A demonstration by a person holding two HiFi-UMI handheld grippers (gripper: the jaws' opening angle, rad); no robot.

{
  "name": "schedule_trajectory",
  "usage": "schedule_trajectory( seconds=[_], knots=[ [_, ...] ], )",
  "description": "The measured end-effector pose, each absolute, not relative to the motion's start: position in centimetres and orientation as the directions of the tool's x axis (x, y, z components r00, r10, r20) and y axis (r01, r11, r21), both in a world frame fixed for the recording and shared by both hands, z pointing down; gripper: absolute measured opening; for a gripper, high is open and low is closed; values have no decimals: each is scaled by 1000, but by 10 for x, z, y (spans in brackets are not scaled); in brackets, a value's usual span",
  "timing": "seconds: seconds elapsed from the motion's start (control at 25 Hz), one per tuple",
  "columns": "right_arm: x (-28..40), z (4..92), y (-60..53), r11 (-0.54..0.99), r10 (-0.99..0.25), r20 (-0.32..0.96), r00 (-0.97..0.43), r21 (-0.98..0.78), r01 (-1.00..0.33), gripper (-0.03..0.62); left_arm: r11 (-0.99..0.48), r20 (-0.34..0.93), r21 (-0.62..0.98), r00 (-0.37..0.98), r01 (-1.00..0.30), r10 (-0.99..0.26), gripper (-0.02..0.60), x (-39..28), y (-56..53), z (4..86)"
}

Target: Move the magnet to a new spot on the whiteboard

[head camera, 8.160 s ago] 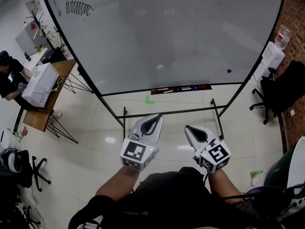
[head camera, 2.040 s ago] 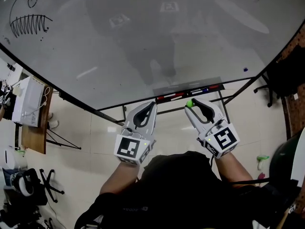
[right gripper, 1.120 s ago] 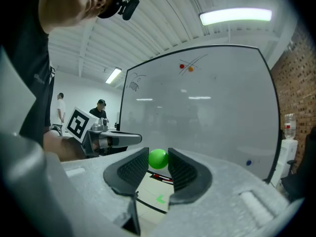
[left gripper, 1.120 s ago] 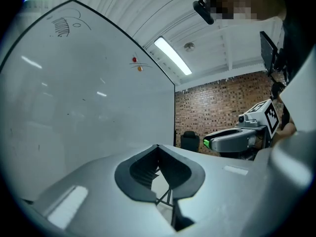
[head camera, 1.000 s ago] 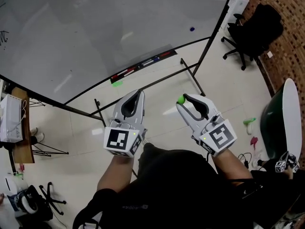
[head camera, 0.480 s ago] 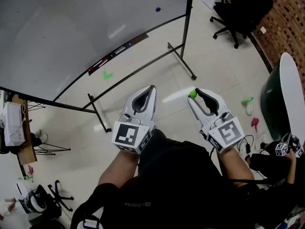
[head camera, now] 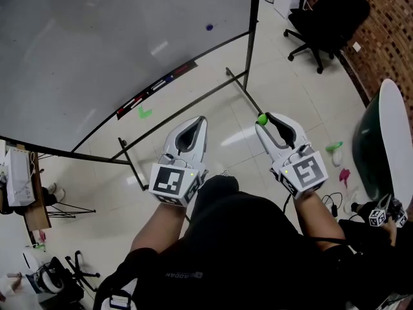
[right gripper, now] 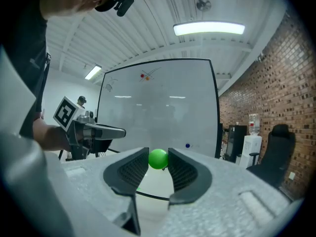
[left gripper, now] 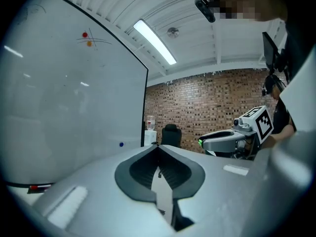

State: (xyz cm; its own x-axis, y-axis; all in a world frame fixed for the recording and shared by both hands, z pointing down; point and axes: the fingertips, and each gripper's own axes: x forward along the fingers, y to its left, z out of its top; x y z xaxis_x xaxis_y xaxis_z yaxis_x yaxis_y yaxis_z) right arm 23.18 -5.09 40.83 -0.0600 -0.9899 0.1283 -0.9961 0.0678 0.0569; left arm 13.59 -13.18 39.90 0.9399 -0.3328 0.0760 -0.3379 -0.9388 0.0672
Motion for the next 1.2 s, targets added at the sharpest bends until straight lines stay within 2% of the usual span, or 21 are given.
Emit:
schedule_trajectory(
  seconds=[0.64, 0.92, 1.2],
  knots=[
    [313, 410, -208, 81, -989, 131, -63, 137, -987, 109, -912, 56, 108, 919, -395, -391, 17, 205, -265, 395],
    [370, 438, -274, 96, -983, 178, -52, 249, -964, 109, -865, 98, 123, 873, -487, -478, 17, 224, -288, 406],
    [414, 463, -349, 163, -979, 164, -122, 267, -950, 109, -809, 83, 118, 817, -576, -570, 17, 265, -309, 404]
  ],
)
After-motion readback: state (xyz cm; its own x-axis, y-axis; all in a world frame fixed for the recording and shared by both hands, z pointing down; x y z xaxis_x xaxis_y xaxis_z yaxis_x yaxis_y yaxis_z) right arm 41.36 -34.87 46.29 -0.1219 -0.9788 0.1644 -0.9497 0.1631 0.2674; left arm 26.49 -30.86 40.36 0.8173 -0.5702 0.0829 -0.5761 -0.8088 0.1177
